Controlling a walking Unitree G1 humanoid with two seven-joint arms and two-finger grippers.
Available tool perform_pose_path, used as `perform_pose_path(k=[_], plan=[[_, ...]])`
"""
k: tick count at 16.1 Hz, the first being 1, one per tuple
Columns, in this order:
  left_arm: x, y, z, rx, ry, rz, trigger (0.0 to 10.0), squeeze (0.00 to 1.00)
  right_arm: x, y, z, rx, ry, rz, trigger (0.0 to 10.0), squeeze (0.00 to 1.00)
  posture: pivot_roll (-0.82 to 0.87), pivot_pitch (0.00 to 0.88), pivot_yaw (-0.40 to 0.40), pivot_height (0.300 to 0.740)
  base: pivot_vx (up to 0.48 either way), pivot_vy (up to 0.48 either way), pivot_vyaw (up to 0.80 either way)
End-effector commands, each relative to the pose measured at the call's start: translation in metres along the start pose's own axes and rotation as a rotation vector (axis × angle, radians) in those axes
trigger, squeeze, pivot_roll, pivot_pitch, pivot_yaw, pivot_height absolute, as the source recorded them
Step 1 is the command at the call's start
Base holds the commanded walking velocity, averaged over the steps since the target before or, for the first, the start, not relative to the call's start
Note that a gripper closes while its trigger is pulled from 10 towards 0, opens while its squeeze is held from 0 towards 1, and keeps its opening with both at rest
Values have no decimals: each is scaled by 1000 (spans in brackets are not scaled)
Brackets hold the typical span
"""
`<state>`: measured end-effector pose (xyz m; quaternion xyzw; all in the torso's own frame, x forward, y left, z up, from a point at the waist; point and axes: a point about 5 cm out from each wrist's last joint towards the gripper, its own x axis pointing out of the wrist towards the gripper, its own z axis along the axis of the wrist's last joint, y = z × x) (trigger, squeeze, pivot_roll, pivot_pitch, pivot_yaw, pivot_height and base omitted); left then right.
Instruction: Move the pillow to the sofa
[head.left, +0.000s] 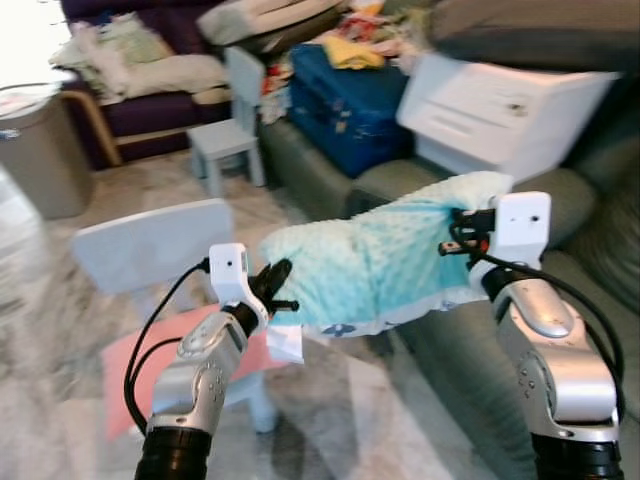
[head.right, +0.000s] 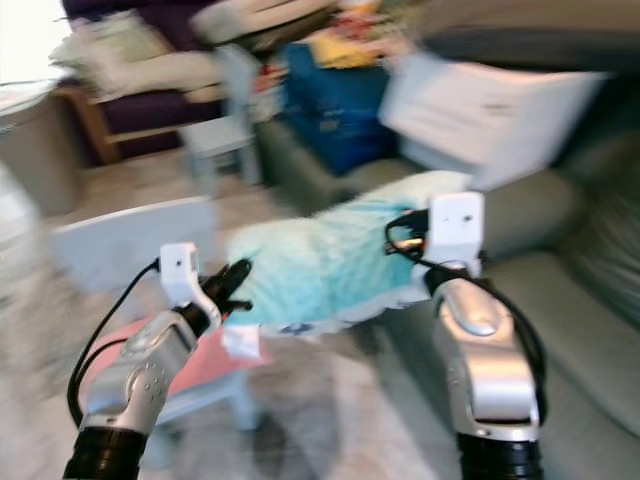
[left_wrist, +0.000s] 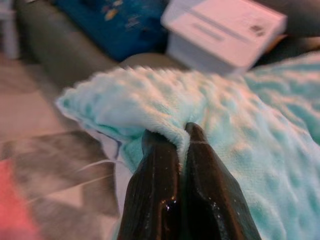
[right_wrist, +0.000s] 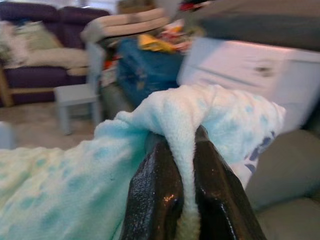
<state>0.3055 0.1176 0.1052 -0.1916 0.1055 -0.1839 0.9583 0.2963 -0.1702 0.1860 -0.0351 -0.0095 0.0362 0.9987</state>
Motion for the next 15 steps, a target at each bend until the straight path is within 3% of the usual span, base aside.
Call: perform_pose_path(k=[1,5,13,15], plan=[[-3,8,8,-7,-30,17,10000,0,1,12,11,6,-46,45,10000,0,-128,0,22,740,0,0,0],[-5,11,18,-104,-84,-4,10000,0,2,12,11,3,-50,47,10000,0,-125,0,22,740,84,85,0],[-4,9,18,-124,-73,-28,10000,0,2,14,10,6,-51,46,10000,0,-122,0,28,740,335,344,0],[-3,8,12,-106,-30,-8,10000,0,2,14,10,7,-50,47,10000,0,-121,0,29,740,0,0,0]])
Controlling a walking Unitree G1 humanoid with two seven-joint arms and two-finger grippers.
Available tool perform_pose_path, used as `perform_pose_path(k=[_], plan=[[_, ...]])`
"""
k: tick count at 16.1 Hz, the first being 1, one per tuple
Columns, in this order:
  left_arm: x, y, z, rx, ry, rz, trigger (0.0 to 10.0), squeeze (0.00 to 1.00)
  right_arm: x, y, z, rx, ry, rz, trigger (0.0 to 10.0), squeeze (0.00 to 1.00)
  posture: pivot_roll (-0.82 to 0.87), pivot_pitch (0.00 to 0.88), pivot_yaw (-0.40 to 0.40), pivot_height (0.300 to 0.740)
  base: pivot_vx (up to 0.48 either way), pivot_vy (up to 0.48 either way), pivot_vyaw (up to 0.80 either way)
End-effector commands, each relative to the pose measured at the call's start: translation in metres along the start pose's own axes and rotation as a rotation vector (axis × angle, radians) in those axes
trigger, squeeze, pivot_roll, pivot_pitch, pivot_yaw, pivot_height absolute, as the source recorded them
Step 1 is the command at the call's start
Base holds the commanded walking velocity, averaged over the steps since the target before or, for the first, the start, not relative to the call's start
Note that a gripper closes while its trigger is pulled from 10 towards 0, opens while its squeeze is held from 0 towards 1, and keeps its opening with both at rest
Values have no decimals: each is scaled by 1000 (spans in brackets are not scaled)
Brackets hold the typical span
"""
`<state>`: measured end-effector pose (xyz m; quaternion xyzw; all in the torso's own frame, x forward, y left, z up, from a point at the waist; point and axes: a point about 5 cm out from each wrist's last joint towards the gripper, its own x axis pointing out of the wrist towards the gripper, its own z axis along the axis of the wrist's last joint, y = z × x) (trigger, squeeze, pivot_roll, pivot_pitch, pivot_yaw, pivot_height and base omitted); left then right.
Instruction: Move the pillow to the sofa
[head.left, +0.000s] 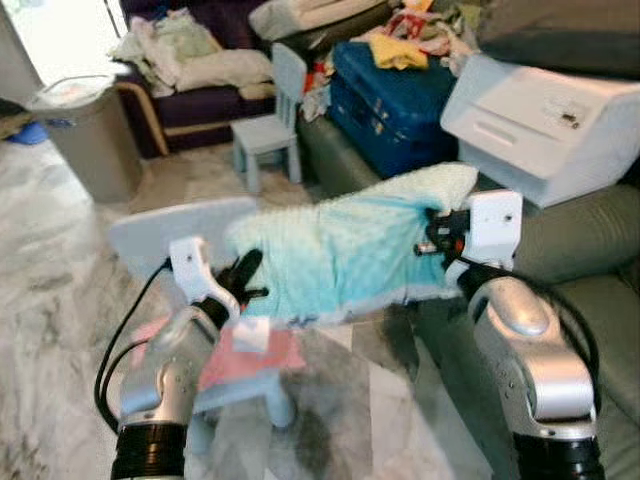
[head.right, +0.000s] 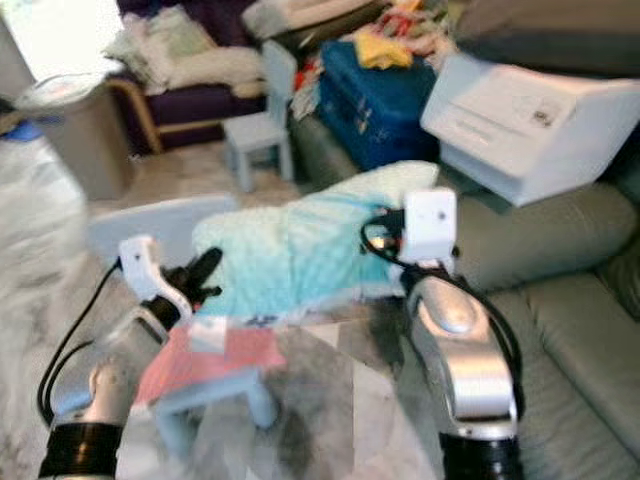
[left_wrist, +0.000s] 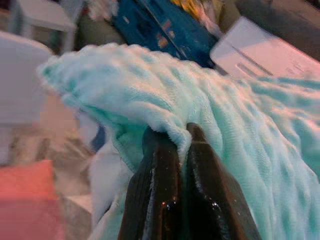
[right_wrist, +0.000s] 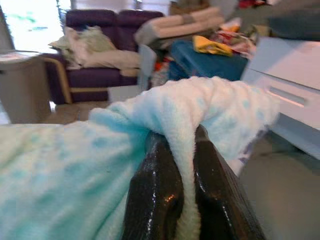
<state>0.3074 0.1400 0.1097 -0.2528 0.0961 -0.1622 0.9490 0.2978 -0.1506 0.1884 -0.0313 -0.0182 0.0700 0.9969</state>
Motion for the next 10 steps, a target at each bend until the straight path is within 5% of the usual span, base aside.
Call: perform_pose_path(k=[1,3,10], plan=[[4,-10,-3,18,28,-25,10000,0,-1,-5,6,-1,-29,-20,10000,0,-121,0,29,740,0,0,0],[5,-13,-7,21,50,-49,10000,0,-1,-5,6,-1,-25,-22,10000,0,-121,0,30,740,0,0,0],[6,-14,-7,9,58,-30,10000,0,-2,-5,5,-4,-16,-26,10000,0,-124,0,29,740,0,0,-773]])
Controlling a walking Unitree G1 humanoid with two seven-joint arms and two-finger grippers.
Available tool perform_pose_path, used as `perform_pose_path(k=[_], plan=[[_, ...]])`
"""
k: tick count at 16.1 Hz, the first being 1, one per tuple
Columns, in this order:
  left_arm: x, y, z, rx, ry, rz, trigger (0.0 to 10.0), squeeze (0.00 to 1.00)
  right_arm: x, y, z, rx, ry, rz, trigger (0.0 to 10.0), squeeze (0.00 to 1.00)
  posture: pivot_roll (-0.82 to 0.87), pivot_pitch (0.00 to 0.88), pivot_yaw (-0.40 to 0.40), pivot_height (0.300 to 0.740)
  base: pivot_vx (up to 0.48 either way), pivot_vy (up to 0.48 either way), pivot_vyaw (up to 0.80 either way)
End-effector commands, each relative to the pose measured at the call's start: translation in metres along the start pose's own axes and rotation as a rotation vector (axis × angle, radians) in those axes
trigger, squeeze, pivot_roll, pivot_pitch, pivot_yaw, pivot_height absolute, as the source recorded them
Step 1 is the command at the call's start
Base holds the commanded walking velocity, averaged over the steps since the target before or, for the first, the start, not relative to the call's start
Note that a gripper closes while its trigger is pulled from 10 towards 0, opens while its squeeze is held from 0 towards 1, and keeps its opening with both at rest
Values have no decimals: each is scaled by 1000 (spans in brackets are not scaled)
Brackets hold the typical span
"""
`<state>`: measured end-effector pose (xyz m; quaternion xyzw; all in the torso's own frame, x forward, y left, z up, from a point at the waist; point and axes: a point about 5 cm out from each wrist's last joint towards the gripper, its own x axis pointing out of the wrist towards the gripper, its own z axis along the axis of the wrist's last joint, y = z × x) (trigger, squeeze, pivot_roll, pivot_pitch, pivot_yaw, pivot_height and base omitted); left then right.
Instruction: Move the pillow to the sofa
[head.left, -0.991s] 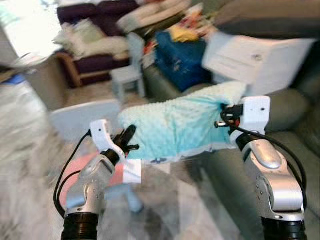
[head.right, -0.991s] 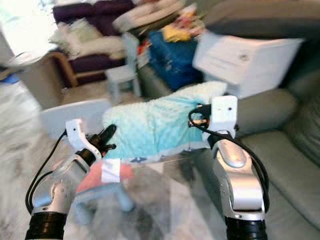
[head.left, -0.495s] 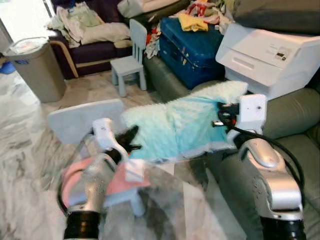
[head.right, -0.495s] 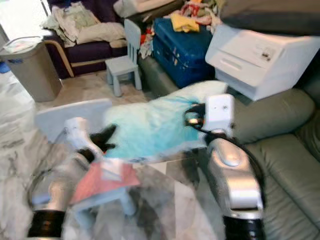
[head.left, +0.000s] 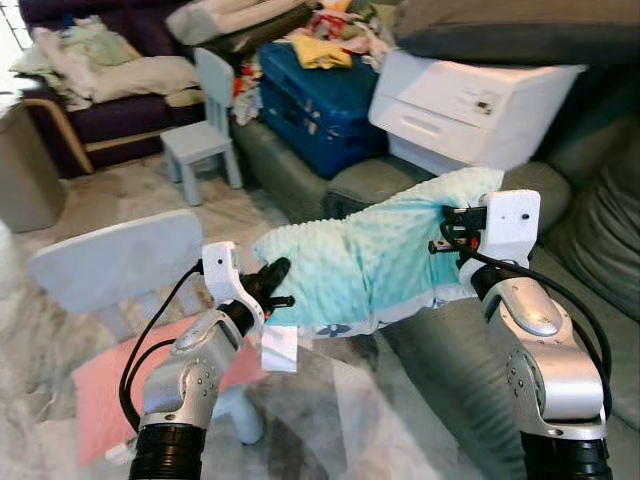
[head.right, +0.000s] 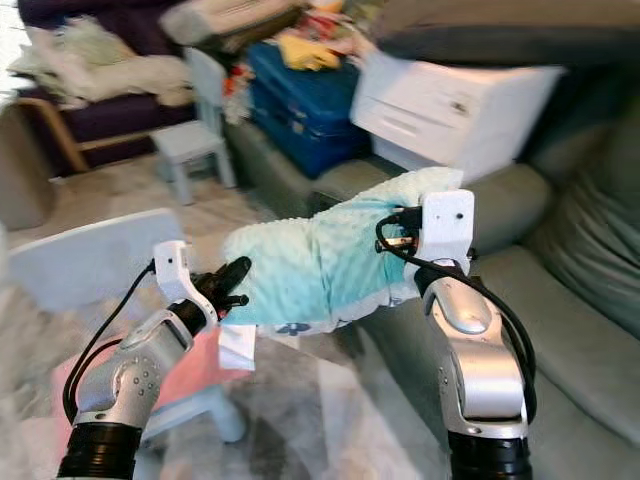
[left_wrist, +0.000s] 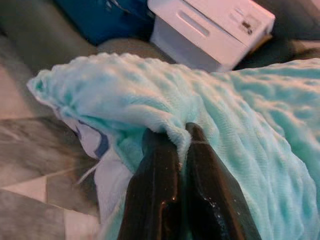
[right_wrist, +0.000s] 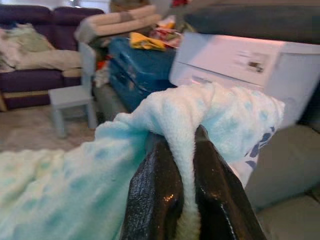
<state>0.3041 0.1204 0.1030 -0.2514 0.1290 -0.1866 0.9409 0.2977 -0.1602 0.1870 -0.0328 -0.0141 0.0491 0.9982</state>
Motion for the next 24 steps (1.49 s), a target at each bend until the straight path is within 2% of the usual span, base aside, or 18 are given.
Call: perform_pose_path(k=[1,7,24], plan=[[1,0,8,16,-18,8,10000,0,0,4,7,-1,-26,15,10000,0,-124,0,29,740,0,0,-788],[1,1,9,14,-11,14,10000,0,0,5,7,2,-26,15,10000,0,-125,0,30,740,0,0,-781],[-1,-11,-5,-11,90,-65,10000,0,-1,5,5,-15,-15,25,10000,0,-125,0,23,740,0,468,0]])
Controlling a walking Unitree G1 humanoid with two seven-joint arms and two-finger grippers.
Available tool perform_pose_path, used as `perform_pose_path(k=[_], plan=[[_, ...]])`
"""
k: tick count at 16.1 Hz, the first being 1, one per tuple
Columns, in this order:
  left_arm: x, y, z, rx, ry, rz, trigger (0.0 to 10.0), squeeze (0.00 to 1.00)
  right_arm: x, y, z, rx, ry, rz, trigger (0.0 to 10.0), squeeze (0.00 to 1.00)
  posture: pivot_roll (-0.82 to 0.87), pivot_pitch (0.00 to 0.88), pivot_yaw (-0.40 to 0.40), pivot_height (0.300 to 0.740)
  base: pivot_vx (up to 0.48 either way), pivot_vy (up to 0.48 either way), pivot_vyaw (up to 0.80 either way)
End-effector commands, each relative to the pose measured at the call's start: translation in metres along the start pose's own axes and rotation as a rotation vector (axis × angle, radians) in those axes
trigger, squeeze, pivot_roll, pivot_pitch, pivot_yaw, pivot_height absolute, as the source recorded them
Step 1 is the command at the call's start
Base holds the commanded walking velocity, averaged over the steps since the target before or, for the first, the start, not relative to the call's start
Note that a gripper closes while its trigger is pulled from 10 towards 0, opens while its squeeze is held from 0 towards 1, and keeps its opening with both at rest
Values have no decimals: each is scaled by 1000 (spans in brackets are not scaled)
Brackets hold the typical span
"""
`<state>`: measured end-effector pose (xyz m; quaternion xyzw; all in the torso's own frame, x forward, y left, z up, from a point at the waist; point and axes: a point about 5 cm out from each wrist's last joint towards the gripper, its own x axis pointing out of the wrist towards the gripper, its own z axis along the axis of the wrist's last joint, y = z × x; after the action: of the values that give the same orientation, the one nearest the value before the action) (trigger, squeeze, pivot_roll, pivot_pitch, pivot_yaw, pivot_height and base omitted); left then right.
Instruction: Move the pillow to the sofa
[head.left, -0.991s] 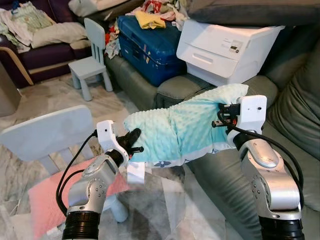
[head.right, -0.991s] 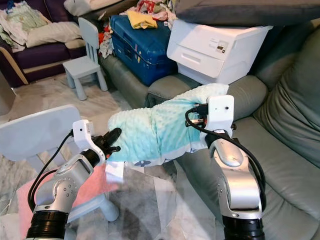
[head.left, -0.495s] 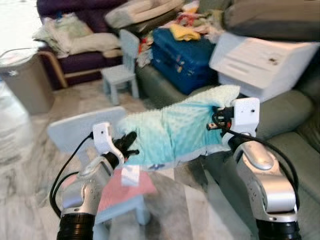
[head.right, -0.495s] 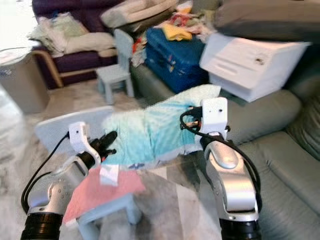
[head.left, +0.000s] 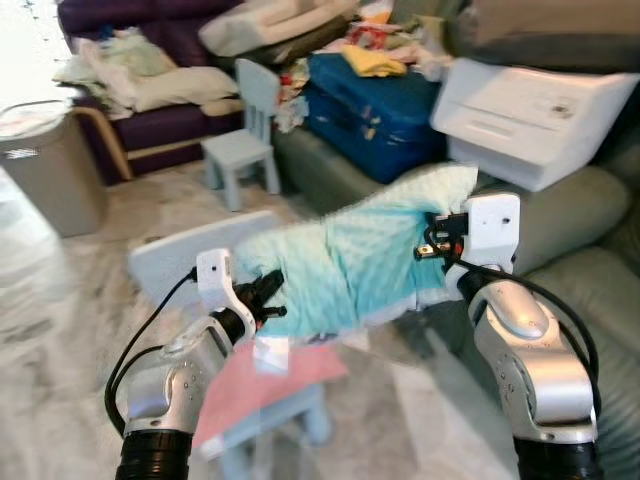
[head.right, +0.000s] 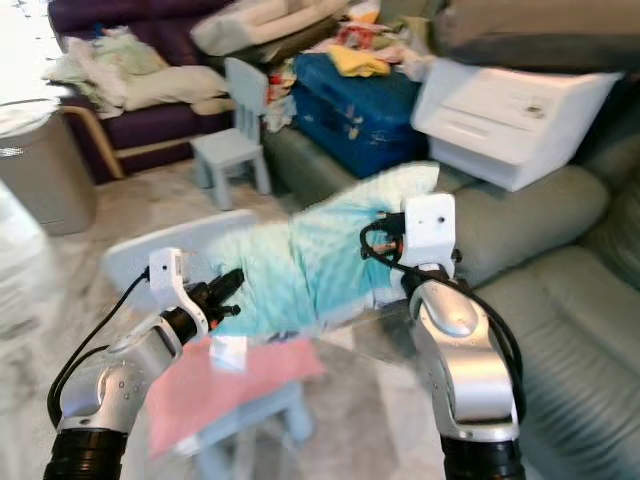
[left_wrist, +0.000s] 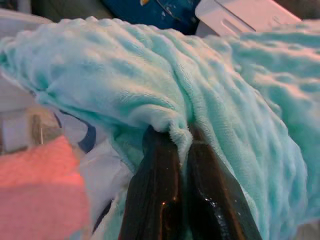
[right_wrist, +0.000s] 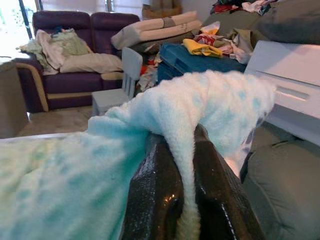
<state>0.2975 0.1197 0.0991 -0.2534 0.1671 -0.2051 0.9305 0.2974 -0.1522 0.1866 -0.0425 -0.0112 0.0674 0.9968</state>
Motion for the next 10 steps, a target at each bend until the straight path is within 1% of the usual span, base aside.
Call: perform_pose_path(k=[1,3,4,5,7,8,9,10], plan=[[4,-11,1,8,11,-47,10000,0,-2,-3,5,3,-20,-13,10000,0,-125,0,23,740,0,480,0],[4,-11,-1,10,16,-47,10000,0,-2,-4,5,-2,-16,-13,10000,0,-125,0,24,740,0,388,0],[4,-11,0,27,11,-44,10000,0,-2,-3,4,-5,-13,-13,10000,0,-126,0,24,740,0,0,0],[4,-11,0,27,11,-44,10000,0,-2,-3,4,-5,-13,-13,10000,0,-126,0,24,740,0,0,0],[5,-6,4,167,-13,14,10000,0,-2,-3,3,-9,-7,-11,10000,0,-127,0,25,740,0,0,0],[5,-6,6,173,-39,6,10000,0,-2,-3,3,-10,-6,-10,10000,0,-127,0,25,740,0,0,0],[5,-5,10,216,-71,2,10000,0,-2,-3,3,-10,-6,-9,10000,0,-126,0,22,740,0,0,0],[5,-3,11,193,-62,-3,10000,0,-2,-3,3,-10,-5,-9,10000,0,-126,0,22,740,0,0,0]])
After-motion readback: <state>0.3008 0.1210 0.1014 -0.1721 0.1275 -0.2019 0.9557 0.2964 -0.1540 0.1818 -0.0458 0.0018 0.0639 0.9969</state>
